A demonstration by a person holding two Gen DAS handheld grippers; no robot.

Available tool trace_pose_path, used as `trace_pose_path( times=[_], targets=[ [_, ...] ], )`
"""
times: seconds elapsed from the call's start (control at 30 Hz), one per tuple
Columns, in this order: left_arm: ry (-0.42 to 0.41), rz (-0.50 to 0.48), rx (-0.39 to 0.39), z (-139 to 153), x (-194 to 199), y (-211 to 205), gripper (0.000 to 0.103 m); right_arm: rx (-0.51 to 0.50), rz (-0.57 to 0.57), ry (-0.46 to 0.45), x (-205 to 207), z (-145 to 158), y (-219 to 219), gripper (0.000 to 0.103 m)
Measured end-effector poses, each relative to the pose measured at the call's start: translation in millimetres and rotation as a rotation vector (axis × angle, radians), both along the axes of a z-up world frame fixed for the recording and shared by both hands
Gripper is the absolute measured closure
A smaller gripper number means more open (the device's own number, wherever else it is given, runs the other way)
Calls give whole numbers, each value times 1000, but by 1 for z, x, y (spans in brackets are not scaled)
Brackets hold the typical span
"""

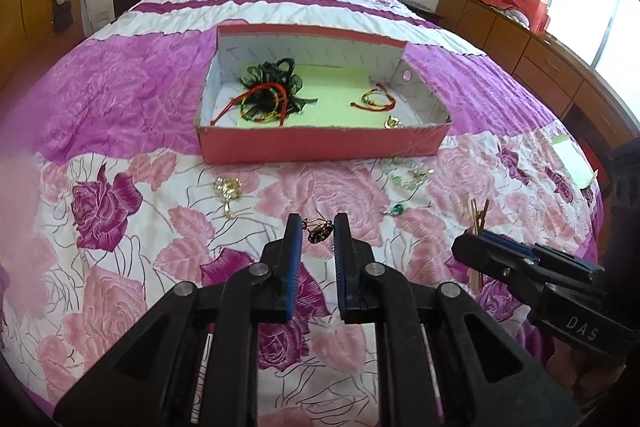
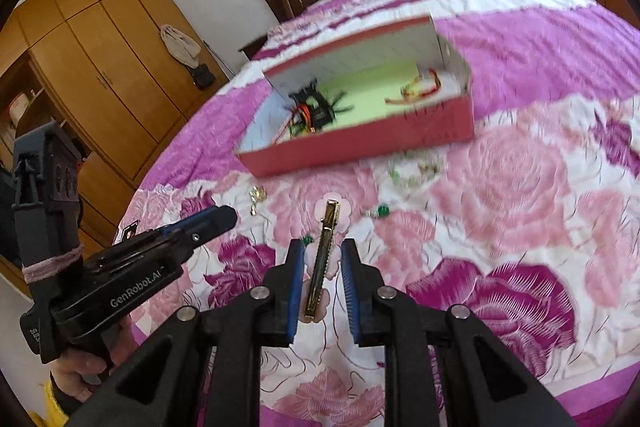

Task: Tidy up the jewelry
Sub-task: 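Lift the gold charm and gold hairpin and carry both over the pink box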

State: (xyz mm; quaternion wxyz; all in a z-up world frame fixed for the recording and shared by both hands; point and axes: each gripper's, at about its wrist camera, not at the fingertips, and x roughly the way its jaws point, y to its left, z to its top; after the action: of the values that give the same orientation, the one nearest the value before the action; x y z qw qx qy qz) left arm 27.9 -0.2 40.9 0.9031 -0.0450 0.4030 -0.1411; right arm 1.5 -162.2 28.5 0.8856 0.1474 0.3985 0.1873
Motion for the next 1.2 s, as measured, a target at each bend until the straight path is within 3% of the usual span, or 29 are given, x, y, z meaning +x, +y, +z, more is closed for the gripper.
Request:
trace_pose_path(
  times=[0.67,1.2],
  targets=[
    [-134,11,-35,32,22,-7,96,-70,-12,-230,12,39,2,82],
    [-300,63,4,42,55,-13,96,-119,-72,-369,56,52,-6,82]
  ],
)
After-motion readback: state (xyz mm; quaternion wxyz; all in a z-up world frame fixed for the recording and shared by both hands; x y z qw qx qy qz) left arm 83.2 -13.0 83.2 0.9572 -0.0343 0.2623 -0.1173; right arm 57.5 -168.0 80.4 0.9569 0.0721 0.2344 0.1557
